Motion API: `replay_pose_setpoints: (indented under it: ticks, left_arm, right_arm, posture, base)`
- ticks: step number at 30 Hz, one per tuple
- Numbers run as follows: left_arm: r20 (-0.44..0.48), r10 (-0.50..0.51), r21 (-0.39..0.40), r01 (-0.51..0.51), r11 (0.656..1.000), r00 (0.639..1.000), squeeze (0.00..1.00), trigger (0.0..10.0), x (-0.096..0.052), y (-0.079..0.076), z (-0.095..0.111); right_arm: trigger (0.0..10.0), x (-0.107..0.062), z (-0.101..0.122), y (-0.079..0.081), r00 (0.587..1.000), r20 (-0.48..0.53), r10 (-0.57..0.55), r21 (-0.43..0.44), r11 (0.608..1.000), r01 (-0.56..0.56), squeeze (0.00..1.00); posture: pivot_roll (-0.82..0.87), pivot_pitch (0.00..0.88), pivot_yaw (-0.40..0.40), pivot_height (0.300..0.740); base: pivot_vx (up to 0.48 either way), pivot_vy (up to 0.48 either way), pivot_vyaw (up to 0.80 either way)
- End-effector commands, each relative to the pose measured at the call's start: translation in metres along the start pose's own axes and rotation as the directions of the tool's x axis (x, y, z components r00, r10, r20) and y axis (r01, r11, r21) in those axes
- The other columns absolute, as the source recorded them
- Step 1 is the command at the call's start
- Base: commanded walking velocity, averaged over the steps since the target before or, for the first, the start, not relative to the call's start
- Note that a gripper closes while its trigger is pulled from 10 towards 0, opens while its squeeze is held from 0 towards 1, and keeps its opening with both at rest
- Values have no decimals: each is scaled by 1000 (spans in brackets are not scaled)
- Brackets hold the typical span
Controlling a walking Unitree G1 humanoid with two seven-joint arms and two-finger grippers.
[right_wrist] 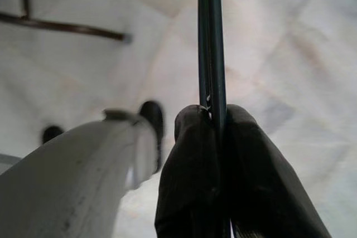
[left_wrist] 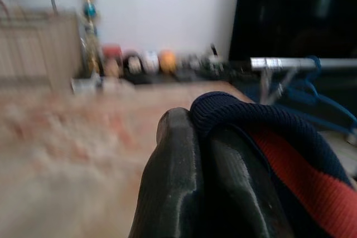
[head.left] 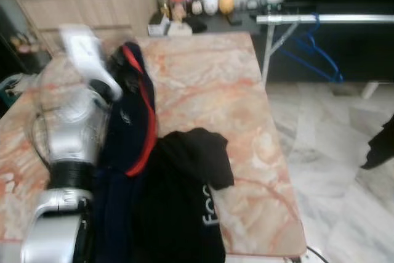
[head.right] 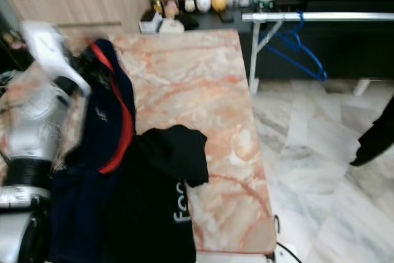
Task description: Hang hanger
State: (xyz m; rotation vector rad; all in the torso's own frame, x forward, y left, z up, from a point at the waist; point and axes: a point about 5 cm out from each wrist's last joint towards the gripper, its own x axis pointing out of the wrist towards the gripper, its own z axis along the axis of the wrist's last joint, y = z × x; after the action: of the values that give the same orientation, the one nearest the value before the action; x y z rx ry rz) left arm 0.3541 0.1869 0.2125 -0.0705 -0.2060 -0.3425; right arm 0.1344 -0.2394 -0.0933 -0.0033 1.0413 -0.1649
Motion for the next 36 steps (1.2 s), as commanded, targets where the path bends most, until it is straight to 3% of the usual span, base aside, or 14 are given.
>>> replay_pose_setpoints:
  ticks: [1, 3, 4, 6, 13, 14, 16, 21, 27, 36]
  left_arm:
    - [-18, -13, 22, 14, 1000, 1000, 0, 10000, -17, 8, 4]
    - [-51, -17, 17, 18, 1000, 999, 0, 10000, -25, 8, -4]
    - [-109, -23, 2, 24, 1000, 994, 0, 10000, -41, 7, -15]
    - [-153, -31, -8, 30, 1000, 988, 0, 10000, -53, 4, -22]
    - [-247, -87, -19, 85, 996, 965, 24, 10000, -73, -15, -39]
    - [-254, -91, -32, 86, 996, 963, 298, 10000, -75, -18, -43]
    - [-267, -94, -51, 84, 995, 959, 1000, 10000, -78, -23, -48]
    - [-285, -147, -92, 126, 988, 947, 1000, 10000, -80, -42, -55]
    - [-286, -157, -105, 132, 986, 945, 1000, 10000, -79, -47, -56]
    - [-324, -125, -106, 96, 990, 938, 1000, 10000, -90, -48, -65]
  right_arm:
    - [10000, 0, -7, 7, 999, -24, 21, -7, 1000, -21, 0]
    - [10000, 0, -7, 7, 999, -24, 21, -7, 1000, -22, 0]
    - [10000, -1, -7, 6, 999, -24, 24, -13, 1000, -25, 0]
    - [10000, -1, -8, 6, 999, -26, 26, -18, 999, -27, 0]
    - [10000, -1, -10, 4, 999, -31, 26, -23, 999, -27, 0]
    - [10000, -1, -10, 4, 999, -31, 25, -19, 999, -26, 0]
    - [10000, -2, -11, 4, 999, -31, 25, -17, 1000, -25, 0]
    - [10000, -2, -11, 5, 999, -31, 26, -17, 999, -27, 0]
    - [10000, -2, -11, 5, 999, -28, 25, -11, 1000, -25, 0]
    - [10000, -2, -10, 4, 999, -28, 25, -9, 1000, -26, 0]
  posture:
    - [62, 0, 44, 740]
    - [64, 0, 42, 740]
    - [66, 0, 40, 740]
    - [69, 0, 38, 740]
    - [77, 0, 41, 740]
    - [75, 0, 42, 740]
    - [67, 0, 44, 740]
    - [68, 0, 46, 740]
    - [67, 0, 47, 740]
    - [78, 0, 43, 740]
  base:
    - [0, 0, 0]
    - [0, 0, 0]
    - [0, 0, 0]
    - [0, 0, 0]
    - [0, 0, 0]
    - [0, 0, 0]
    - [0, 0, 0]
    - [0, 0, 0]
    - [0, 0, 0]
    - [0, 0, 0]
